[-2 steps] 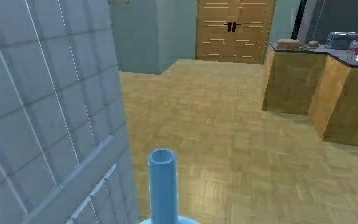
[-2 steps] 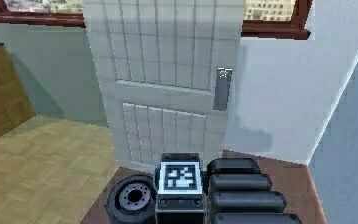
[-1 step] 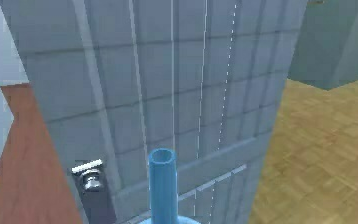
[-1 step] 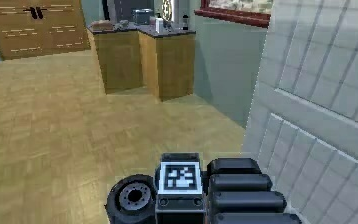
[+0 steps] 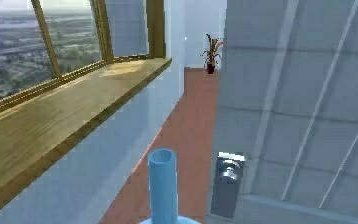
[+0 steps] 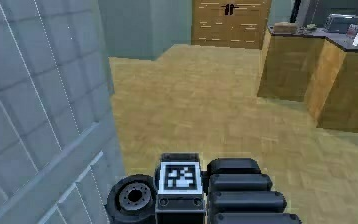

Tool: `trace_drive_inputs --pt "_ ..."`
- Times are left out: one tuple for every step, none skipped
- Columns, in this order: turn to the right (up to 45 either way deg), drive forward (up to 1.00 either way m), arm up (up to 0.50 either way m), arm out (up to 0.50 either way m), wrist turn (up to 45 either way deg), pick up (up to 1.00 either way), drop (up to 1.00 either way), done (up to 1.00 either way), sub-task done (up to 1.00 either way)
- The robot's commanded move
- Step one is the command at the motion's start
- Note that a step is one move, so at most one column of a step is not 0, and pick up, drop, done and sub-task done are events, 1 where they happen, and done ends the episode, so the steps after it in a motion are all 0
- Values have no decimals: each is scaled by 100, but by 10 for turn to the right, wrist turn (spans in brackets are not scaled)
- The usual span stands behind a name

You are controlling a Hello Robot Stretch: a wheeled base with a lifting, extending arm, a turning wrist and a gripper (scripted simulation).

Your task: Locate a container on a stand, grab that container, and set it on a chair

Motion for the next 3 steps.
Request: trace_drive_inputs --pt "-270 0 0 0 0 0 0 0 0" --pt "0 40 0 0 0 0 0 0 0" --pt "360 0 0 0 0 0 0 0 0"
